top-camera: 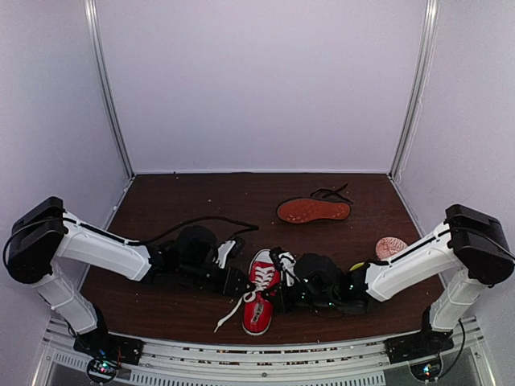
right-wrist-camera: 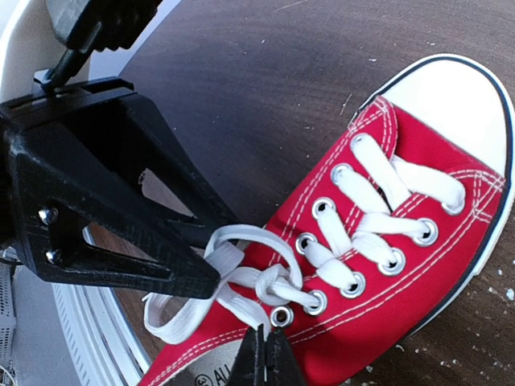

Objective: Tie the shoes
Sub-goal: Cross the half-tied shoelace with the shoelace loop.

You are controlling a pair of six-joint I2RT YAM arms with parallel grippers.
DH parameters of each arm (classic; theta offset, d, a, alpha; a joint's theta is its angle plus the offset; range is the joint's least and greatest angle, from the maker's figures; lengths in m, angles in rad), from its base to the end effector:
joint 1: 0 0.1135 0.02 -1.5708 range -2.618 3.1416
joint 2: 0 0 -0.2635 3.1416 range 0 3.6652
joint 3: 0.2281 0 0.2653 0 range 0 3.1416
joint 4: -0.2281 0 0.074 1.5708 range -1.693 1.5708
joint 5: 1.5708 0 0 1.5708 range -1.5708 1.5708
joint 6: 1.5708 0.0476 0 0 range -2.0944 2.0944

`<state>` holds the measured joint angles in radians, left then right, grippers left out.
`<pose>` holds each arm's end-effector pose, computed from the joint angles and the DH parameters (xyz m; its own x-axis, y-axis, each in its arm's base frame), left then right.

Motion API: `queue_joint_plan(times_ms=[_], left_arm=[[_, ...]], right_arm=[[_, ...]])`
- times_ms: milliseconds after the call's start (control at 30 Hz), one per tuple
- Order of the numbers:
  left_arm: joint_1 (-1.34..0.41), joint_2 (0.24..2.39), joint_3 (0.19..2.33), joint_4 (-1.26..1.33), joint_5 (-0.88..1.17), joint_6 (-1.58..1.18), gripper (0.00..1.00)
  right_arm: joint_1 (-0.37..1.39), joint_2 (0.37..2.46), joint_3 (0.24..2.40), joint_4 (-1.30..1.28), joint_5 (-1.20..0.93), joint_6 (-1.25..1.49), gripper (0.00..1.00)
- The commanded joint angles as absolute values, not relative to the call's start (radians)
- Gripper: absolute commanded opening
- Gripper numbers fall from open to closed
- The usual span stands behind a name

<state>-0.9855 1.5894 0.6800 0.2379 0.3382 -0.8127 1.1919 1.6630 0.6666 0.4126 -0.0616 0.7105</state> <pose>0.1659 -0.2788 0.1359 -0.9115 0.1354 -0.3884 0.3897 0.5860 -0.7104 0.1217 0.3136 0.1245 -0.7718 -0.1785 -0.6104 -0.5844 0.5777 0.5699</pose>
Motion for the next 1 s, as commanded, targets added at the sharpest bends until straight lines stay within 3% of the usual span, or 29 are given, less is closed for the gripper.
queue_joint_plan(times_ms=[0, 433, 967], left_arm=[[-0.996, 1.562, 0.661, 0.299, 0.362, -0.813, 0.28], [-1.002, 1.566, 0.658, 0.304, 0.358, -0.803, 0.01], [-1.021, 1.551, 0.701, 0.200, 0.322, -0.711, 0.00]], right_arm=[[1.185, 1.628, 0.691, 0.357, -0.003, 0.712, 0.00], [1.180, 1.682, 0.766, 0.330, -0.038, 0.687, 0.00], [1.178, 1.752, 0.776, 0.346, -0.060, 0.701, 0.00]])
